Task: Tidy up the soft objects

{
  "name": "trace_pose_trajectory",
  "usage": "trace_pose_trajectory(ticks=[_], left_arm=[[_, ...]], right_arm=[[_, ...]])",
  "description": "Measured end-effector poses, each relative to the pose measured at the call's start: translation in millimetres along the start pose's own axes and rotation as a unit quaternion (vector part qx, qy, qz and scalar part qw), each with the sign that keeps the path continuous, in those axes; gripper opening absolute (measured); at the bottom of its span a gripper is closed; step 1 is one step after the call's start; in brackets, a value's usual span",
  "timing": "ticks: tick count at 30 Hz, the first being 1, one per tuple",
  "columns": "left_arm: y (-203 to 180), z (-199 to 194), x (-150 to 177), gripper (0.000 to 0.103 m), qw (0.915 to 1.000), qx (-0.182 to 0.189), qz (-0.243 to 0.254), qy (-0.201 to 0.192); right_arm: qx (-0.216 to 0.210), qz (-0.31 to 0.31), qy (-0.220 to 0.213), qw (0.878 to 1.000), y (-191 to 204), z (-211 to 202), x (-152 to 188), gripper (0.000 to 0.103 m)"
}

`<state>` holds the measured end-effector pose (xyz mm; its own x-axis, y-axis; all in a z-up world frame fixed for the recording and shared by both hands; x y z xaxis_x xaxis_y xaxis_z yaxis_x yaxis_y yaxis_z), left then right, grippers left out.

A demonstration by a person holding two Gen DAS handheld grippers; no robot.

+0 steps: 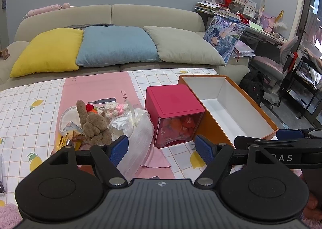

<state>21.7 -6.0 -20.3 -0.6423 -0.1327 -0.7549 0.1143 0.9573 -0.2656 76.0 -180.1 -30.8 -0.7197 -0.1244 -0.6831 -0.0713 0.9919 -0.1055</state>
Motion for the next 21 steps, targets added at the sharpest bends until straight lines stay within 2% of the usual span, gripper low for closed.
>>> trace_pose_trajectory(ticks=[21], left_arm=[[2.5, 2.0, 1.6, 0.088, 1.0, 0.001, -0.004, 0.007]], right_arm=[[0.003, -0.003, 0.008, 1.0, 0.9, 1.8, 1.7, 0.1]])
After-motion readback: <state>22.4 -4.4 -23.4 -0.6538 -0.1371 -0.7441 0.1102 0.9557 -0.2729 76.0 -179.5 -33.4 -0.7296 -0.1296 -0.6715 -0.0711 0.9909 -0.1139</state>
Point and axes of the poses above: each gripper's, at about its wrist camera, not at the fingertips, and z roughly the way its jaws point, y to its left, x to its underside, the point moved 3 cm from there along z, roughly the way its jaws point, and after that the axes turned 13 degrees about x, right-handed, at the moved point
